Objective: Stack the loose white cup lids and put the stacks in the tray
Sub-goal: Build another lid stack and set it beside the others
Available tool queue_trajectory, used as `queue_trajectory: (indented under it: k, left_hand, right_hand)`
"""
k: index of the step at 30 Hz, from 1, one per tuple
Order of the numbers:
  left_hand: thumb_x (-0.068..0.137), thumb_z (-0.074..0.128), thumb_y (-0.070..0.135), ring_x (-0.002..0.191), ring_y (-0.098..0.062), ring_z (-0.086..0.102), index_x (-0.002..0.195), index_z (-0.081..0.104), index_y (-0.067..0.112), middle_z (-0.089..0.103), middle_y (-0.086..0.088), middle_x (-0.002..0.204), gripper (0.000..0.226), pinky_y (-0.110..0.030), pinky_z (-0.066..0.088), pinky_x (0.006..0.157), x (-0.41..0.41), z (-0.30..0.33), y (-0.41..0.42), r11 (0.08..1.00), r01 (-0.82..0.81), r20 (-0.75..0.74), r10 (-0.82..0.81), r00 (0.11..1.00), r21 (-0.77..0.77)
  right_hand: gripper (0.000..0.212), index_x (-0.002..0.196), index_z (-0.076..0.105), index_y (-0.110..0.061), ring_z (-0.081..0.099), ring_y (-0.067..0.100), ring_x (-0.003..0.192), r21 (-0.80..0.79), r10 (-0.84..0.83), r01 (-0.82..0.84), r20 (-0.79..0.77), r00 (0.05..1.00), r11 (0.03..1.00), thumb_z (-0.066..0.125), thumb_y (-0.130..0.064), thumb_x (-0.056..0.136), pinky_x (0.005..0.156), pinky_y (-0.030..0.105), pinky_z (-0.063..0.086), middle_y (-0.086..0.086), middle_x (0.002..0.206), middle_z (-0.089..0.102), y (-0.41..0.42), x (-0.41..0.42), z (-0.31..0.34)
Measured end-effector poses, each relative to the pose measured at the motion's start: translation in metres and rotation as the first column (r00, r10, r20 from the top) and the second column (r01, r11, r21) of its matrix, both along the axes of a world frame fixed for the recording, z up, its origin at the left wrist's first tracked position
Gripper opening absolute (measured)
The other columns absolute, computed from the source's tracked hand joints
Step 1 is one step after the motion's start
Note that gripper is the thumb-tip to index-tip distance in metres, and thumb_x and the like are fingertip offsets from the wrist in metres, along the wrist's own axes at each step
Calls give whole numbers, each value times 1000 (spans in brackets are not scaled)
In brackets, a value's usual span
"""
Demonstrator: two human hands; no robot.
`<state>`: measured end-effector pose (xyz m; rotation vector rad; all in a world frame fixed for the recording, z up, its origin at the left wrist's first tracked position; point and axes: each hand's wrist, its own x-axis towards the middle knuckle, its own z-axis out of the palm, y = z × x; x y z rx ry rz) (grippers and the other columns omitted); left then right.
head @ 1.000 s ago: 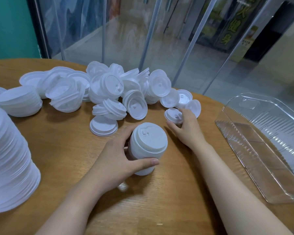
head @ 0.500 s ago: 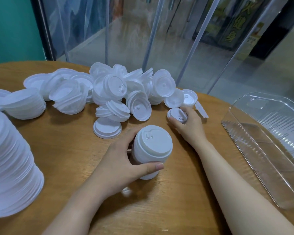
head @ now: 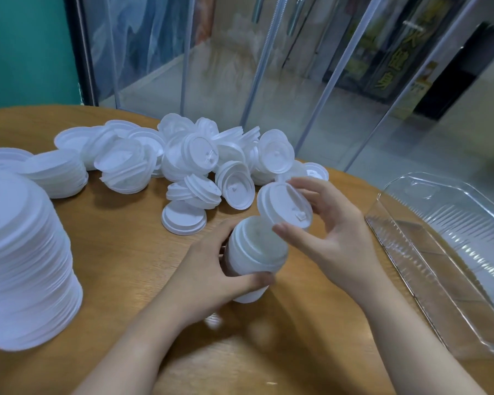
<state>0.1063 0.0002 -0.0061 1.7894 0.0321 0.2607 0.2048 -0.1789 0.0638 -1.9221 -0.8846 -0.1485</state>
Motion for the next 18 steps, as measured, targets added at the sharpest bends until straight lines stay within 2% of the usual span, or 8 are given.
queue_trajectory:
  k: [3,8,13,18]
  left_hand:
    - [69,96,33,110,2,66,126,60,47,71,22,117,69,-20,52,89,-1,-1,0,1000,9,-2,-9,1000,-1]
    - [70,95,37,111,3,65,128,58,50,70,25,119,70,-14,51,89,-1,1,0,999,32,10,-32,999,-13]
    - [70,96,33,110,6,64,129,59,48,70,27,117,72,-6,46,85,-1,0,0,1000,26,19,-25,1000,-12]
    - [69,96,31,110,6,65,130,60,45,71,25,117,73,-7,47,84,1,-2,1,999,36,21,-35,999,-20]
  right_hand:
    - [57,126,64,-23,65,25,119,-14,58,-58,-8,998,998,85,-41,76,100,35,50,-7,121,70,2,-15,-6]
    - [55,124,65,-27,63,18,121,-73,47,-48,-24,999,996,86,-40,76,100,23,48,-12,123,69,6,-23,-17]
    - [54,124,65,-26,62,16,122,-103,47,-47,-4,999,993,85,-40,76,100,22,47,-13,124,68,6,-21,-18]
    - [53,123,65,-30,63,14,120,-144,58,-62,-31,998,988,84,-44,75,100,26,48,-14,122,69,4,-23,-18]
